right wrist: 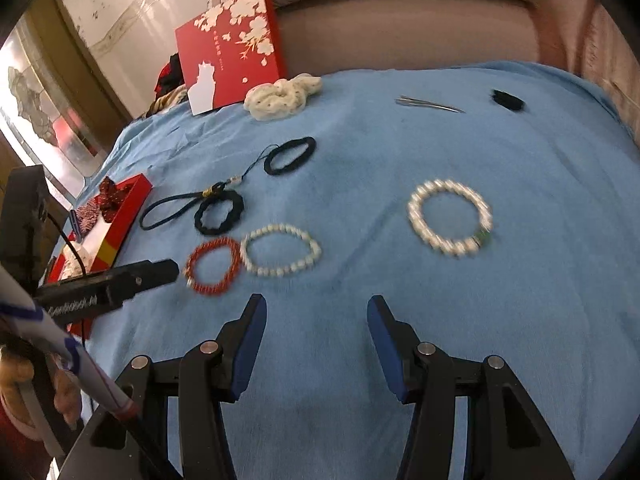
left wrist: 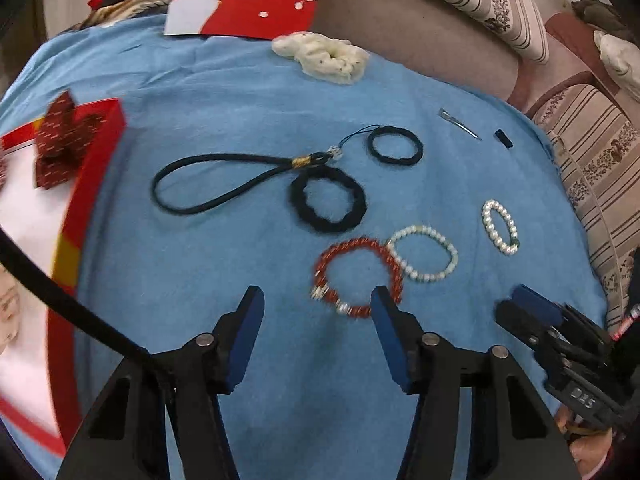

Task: Organize jewelry
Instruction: 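Move both tools back over the bracelets, then grasp the red bead bracelet with the left tool while the right tool grasps the small pearl bracelet, then carry both bracelets into the tray and open both tools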

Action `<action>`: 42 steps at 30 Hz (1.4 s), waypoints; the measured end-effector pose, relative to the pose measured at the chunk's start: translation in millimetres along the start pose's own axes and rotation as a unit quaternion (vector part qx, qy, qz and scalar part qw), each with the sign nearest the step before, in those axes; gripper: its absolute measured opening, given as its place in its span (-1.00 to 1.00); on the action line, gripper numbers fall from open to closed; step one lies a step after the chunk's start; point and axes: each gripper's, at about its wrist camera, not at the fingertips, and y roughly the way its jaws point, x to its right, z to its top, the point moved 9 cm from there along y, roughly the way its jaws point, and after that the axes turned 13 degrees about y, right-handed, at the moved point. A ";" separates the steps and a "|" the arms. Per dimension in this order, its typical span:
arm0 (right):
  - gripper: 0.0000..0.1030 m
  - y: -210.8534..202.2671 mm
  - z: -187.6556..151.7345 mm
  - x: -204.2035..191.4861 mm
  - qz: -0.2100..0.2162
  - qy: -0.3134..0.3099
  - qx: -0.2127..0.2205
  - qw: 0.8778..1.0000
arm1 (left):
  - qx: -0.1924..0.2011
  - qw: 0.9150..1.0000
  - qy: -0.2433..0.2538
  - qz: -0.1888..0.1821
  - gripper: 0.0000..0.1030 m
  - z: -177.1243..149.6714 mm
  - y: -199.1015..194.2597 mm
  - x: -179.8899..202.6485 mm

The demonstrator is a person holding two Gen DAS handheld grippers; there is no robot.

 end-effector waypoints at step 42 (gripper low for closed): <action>-0.87 -58.4 17.2 -155.9 0.076 -0.117 0.035 0.990 | 0.099 0.992 -0.032 0.077 -0.86 -10.7 -167.6 -130.2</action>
